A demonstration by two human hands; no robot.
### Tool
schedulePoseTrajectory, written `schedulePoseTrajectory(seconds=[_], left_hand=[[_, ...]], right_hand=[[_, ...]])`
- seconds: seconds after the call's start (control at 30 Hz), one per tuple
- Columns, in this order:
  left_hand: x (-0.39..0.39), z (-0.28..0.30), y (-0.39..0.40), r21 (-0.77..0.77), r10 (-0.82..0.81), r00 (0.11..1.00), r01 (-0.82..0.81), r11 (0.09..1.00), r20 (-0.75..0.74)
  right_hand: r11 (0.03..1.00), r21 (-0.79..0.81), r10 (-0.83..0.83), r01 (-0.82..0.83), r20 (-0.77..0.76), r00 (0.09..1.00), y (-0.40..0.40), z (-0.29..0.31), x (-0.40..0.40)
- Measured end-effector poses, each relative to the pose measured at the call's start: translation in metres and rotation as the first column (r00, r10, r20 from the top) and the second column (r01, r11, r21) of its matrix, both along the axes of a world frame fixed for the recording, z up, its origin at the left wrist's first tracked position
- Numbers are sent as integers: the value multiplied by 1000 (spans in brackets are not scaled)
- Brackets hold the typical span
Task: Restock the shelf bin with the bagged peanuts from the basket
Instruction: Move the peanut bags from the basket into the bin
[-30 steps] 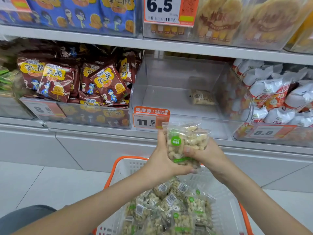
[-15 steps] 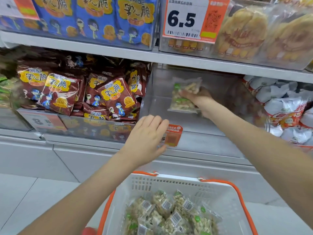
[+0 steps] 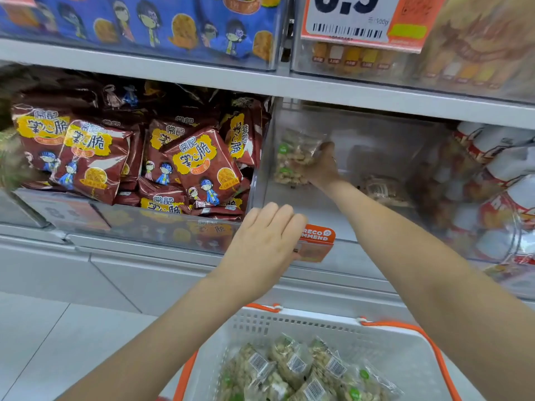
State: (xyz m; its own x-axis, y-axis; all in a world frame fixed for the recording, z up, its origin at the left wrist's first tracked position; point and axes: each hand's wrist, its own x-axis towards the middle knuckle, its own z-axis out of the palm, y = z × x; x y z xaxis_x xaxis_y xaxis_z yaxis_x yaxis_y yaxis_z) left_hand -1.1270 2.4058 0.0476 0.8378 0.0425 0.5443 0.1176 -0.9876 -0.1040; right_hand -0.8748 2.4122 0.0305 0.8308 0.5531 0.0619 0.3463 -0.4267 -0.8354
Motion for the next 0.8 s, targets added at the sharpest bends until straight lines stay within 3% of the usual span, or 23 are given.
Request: schedulePoseTrajectory(seconds=[0.2,0.37,0.47,0.8], left_hand=[[-2,2,-2,-24,10,1000,-10,1000,-16],[-2,1,-1,-17,2,1000,-2,1000,-6],[-1,2,-1,-13,6,1000,-6,1000,-3],[-1,3,-1,-28,6,1000,-6,1000,-18]], right_hand=[[992,28,127,-127,-25,992,-11,1,0],[995,95,-15,0,163,986,1,0,-8],[990,138,-33,15,132,991,6,-4,-8],[996,70,54,-56,35,998,2,-9,3]])
